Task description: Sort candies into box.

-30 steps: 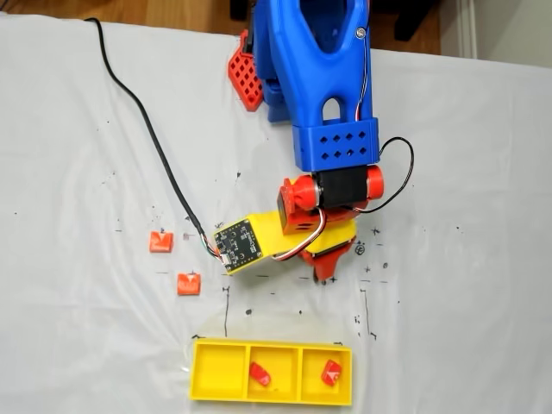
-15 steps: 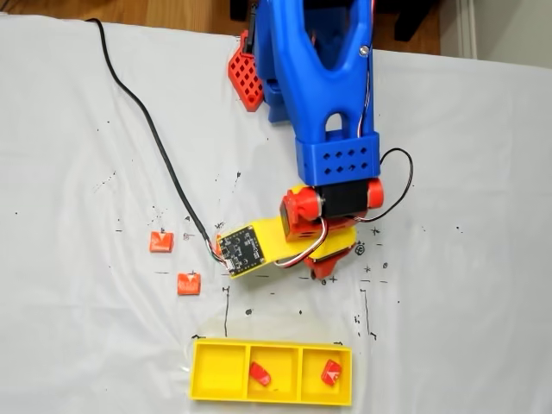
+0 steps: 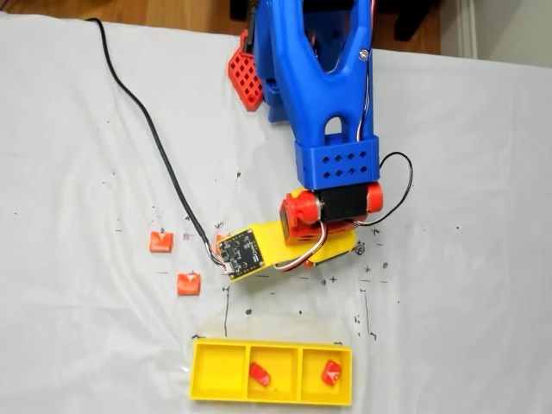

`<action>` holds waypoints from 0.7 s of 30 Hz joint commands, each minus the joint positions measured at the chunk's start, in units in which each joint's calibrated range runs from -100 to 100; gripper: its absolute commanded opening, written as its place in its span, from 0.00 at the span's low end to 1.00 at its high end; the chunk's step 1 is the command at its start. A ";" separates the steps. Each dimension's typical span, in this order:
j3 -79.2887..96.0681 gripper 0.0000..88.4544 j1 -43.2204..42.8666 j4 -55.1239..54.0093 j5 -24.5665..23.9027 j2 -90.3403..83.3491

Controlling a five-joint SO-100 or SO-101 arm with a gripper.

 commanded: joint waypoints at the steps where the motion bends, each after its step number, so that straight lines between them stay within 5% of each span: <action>1: -4.26 0.00 2.70 2.01 -0.15 -10.03; 10: -13.73 0.00 9.77 -0.20 -1.76 -16.30; 21: -38.21 0.00 17.83 3.24 -4.88 -0.19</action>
